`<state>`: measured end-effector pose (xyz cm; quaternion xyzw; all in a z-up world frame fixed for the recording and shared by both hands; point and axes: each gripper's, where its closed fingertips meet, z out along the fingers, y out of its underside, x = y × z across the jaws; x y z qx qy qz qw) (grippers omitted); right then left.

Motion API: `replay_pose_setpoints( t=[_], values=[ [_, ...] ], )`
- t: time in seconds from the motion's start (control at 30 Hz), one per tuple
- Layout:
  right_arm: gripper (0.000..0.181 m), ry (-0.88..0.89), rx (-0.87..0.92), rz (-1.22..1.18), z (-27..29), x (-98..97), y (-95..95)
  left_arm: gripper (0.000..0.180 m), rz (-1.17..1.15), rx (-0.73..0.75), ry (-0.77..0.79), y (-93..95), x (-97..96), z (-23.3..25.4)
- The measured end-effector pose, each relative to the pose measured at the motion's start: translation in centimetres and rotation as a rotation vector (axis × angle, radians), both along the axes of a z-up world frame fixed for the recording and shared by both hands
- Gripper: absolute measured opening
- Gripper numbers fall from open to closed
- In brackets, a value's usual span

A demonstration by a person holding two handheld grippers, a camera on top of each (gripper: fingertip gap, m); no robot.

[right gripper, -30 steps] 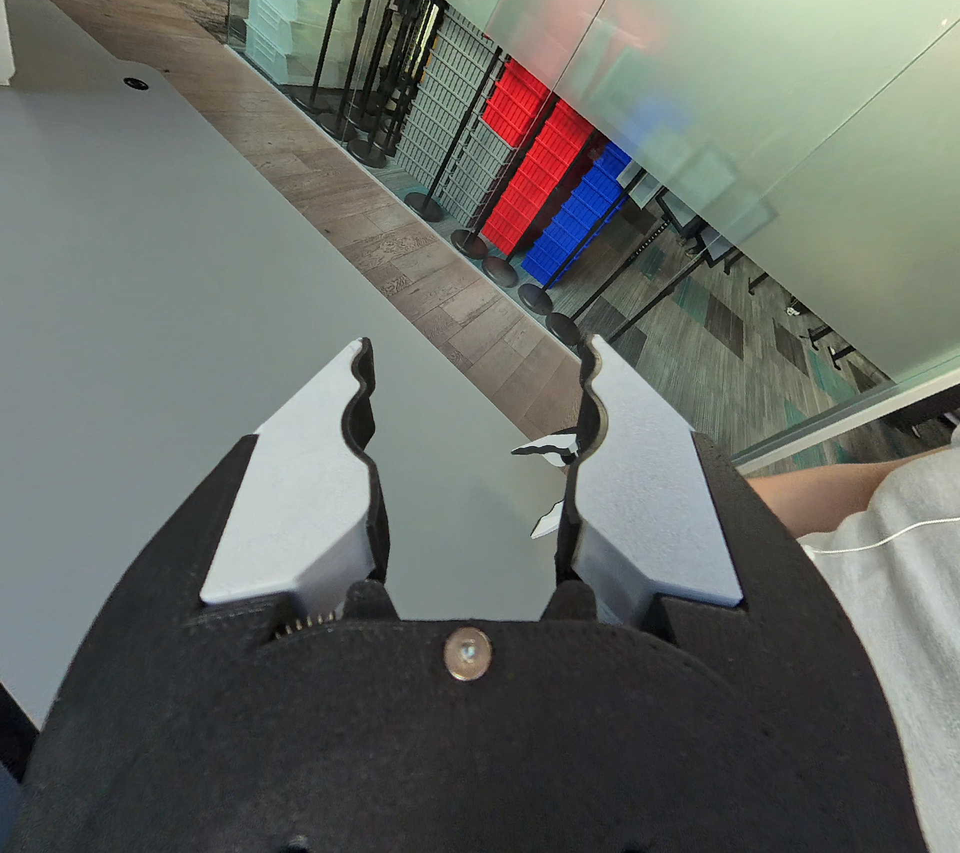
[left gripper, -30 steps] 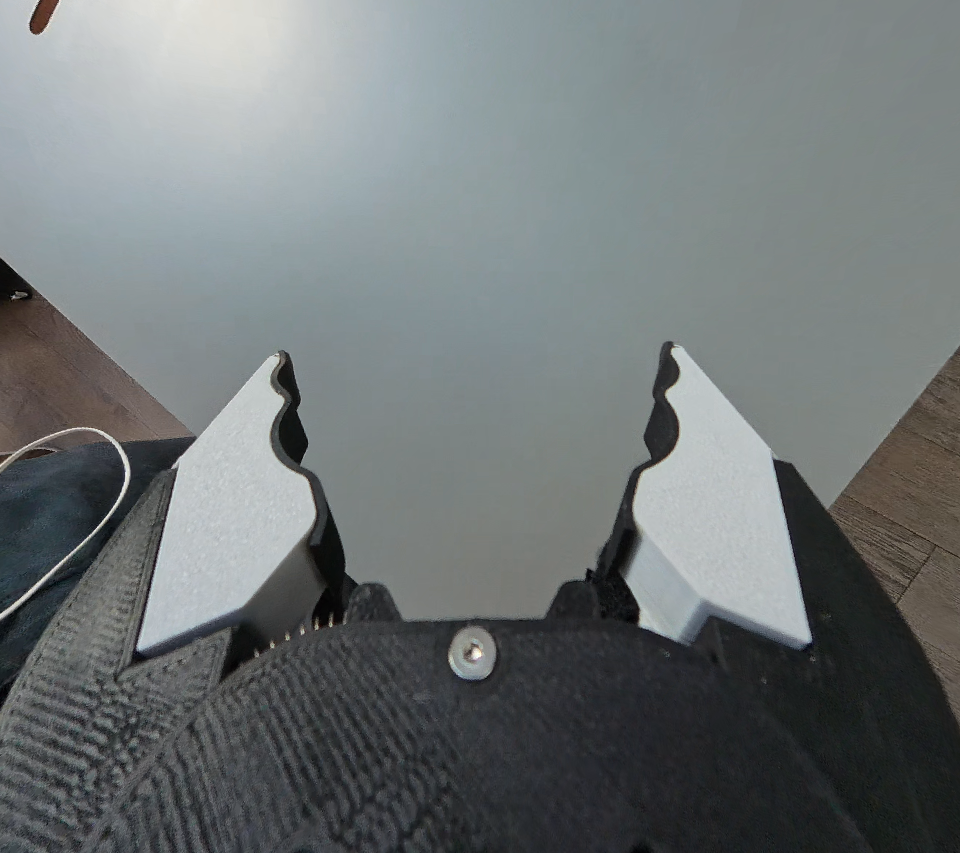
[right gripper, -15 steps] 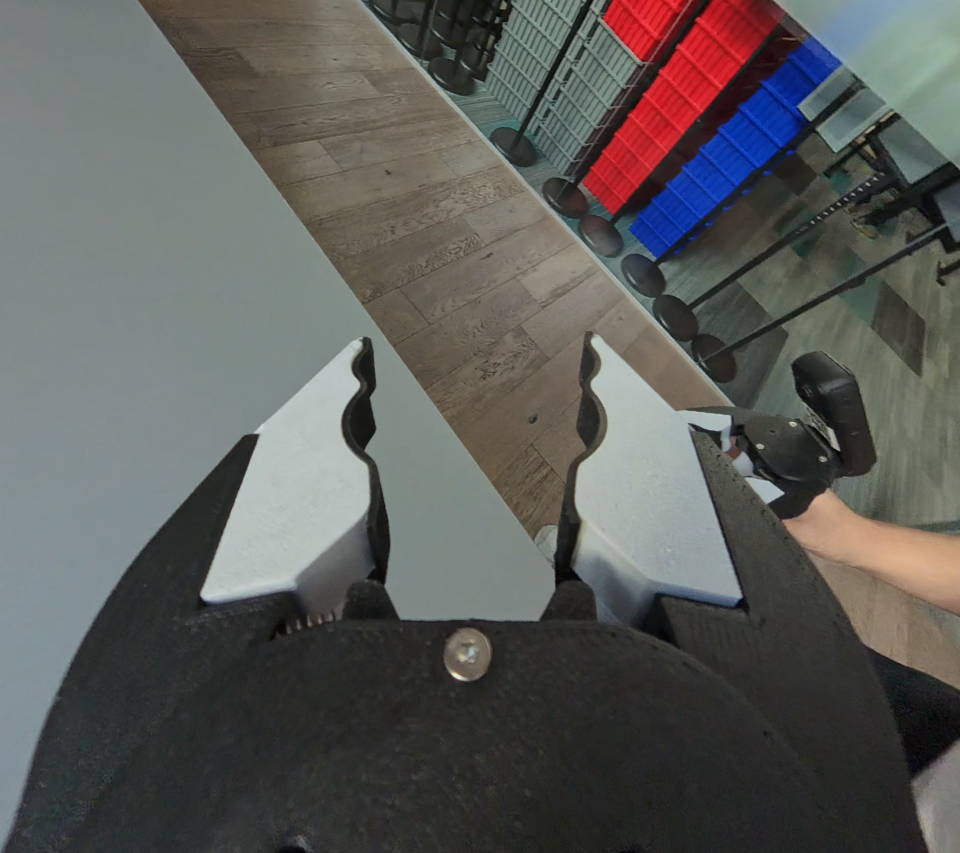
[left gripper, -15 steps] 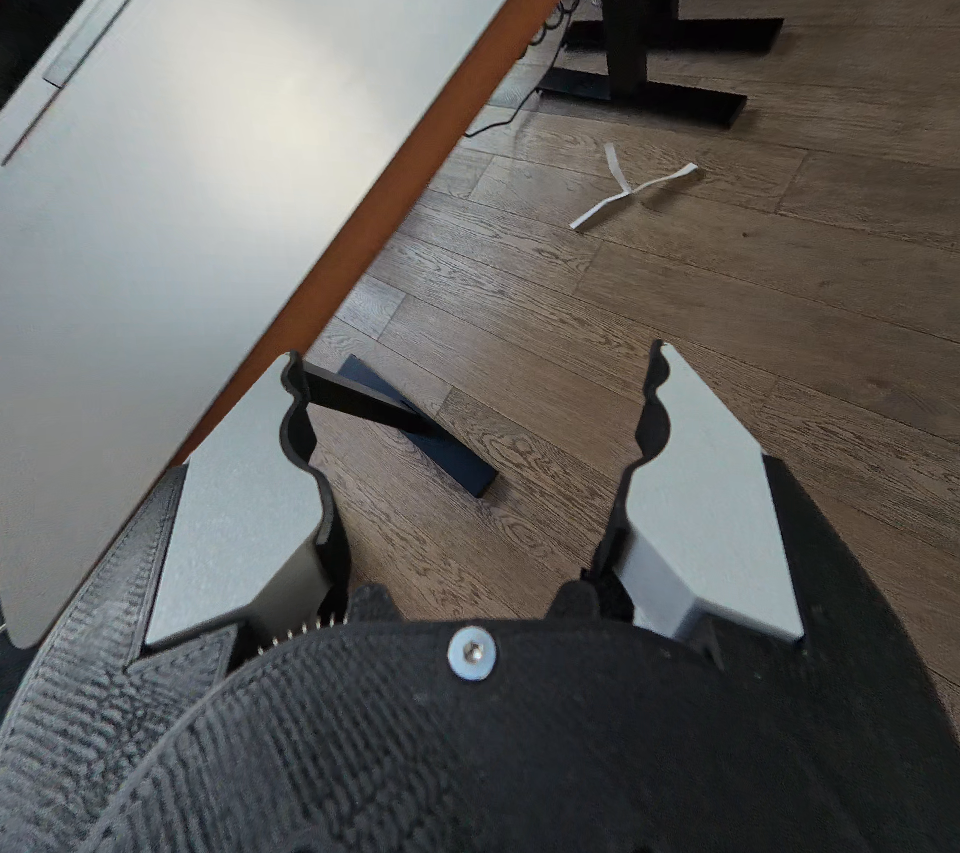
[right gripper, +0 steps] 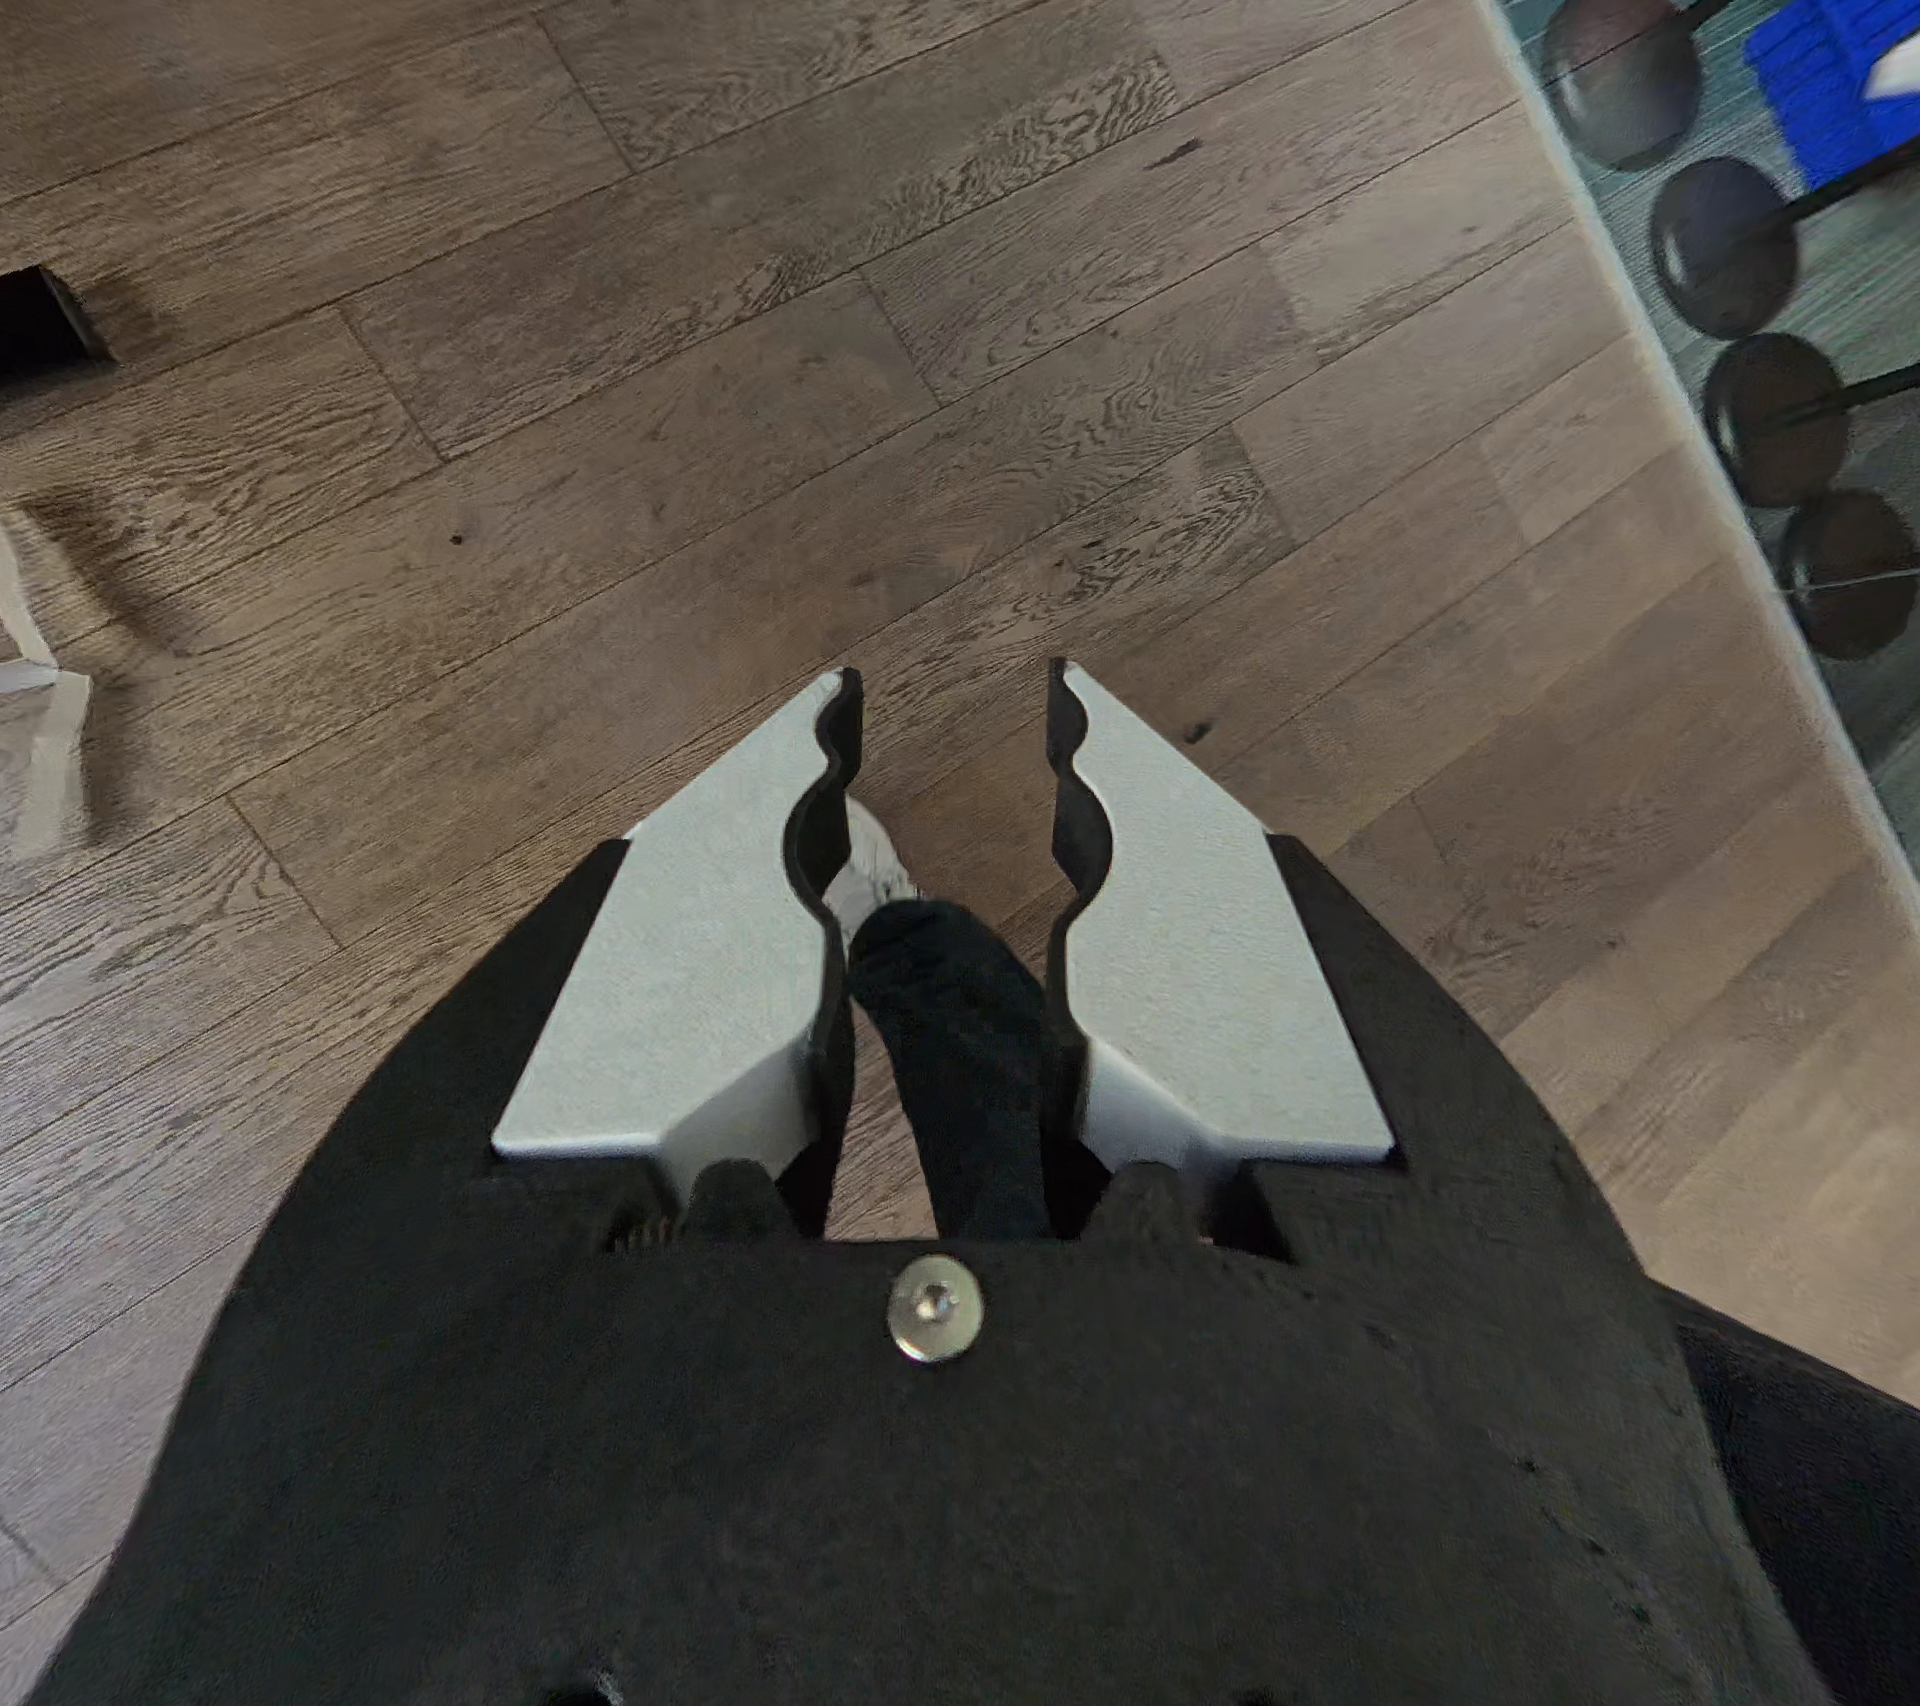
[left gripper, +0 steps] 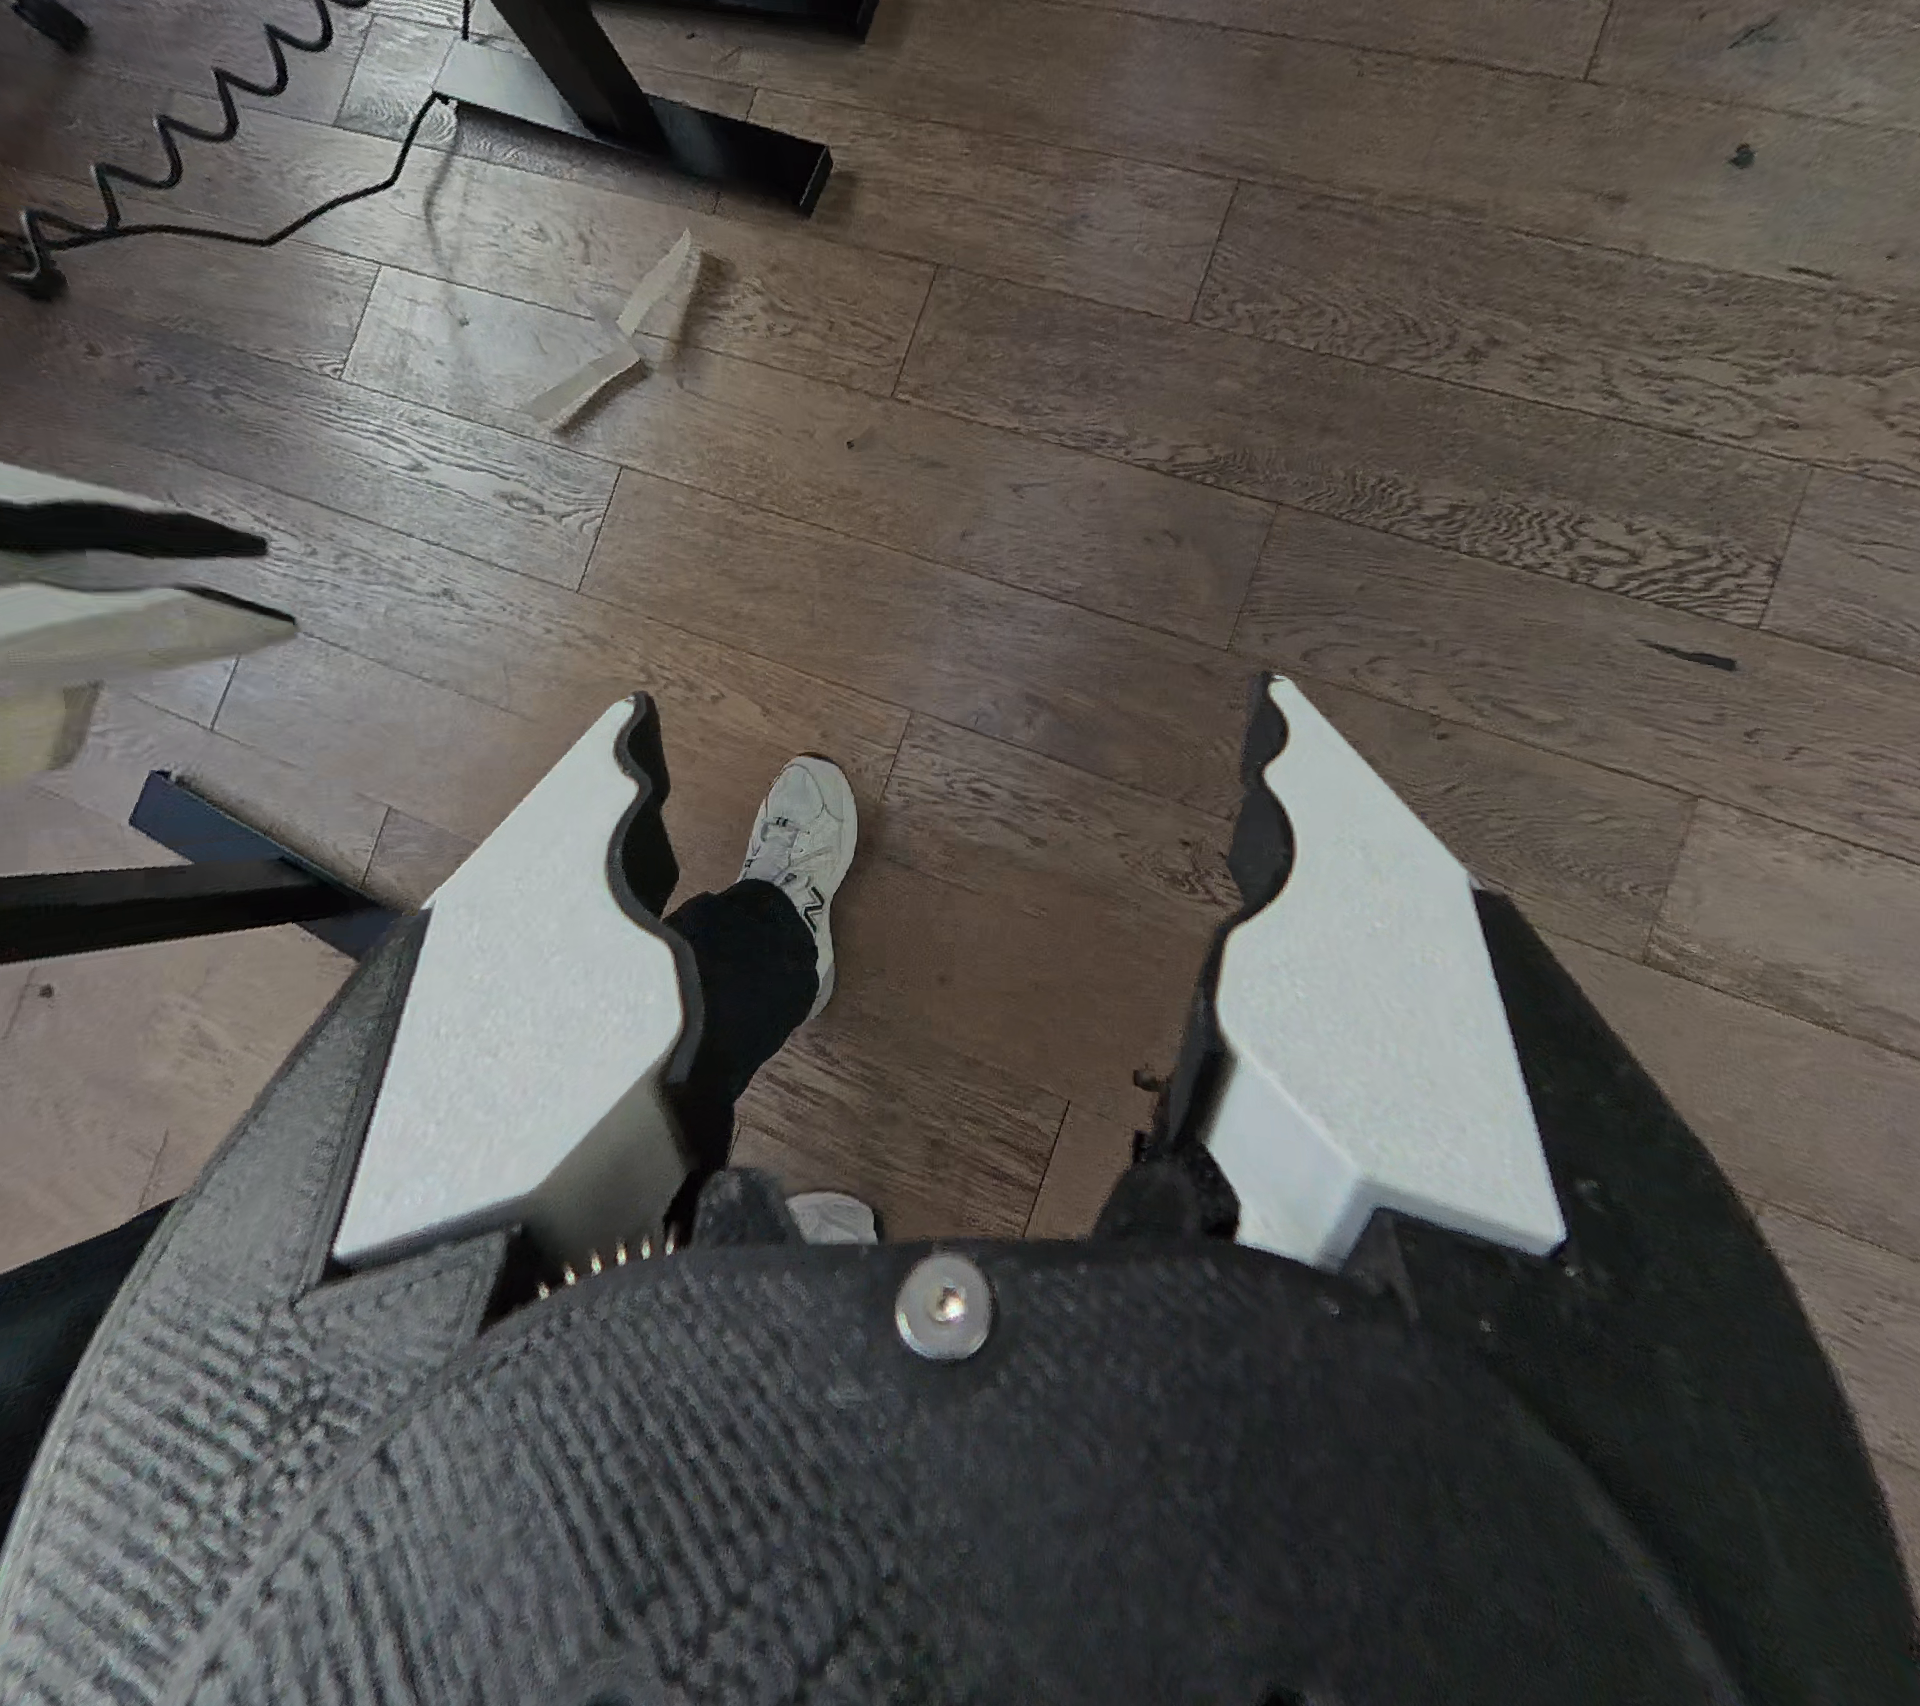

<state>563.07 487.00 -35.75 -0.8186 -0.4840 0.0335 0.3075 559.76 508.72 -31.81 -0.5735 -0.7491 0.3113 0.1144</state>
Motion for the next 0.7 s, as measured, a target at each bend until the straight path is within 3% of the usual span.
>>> replay_pose_setpoints(
  t=[0.17,0.27,0.37,0.47,0.6,0.7],
  values=[
    [0.028,-0.197,-0.318,0.016,-16.7,-8.9,-4.4,0.11,-0.058,-0.119,-0.024,-1.1,-11.4,-3.3],
    [0.02,-0.328,-0.352,0.27,-25.7,-15.3,-11.5,0.107,-0.113,-0.175,-0.022,-0.7,-16.6,-7.8],
    [0.028,-0.432,-0.285,0.698,-34.8,-21.9,-20.7,0.107,-0.15,-0.232,-0.071,0.4,-21.5,-15.6],
    [0.031,-0.354,-0.301,0.986,-43.0,-27.1,-30.7,0.107,-0.142,-0.204,-0.112,2.6,-25.0,-24.7],
    [0.049,-0.325,-0.402,1.009,-55.1,-32.2,-40.2,0.107,-0.04,-0.095,-0.21,5.3,-27.5,-37.1],
    [0.05,-0.309,-0.467,1.008,-62.0,-35.6,-45.2,0.108,-0.045,-0.131,-0.298,5.3,-28.2,-43.5]
  ],
)
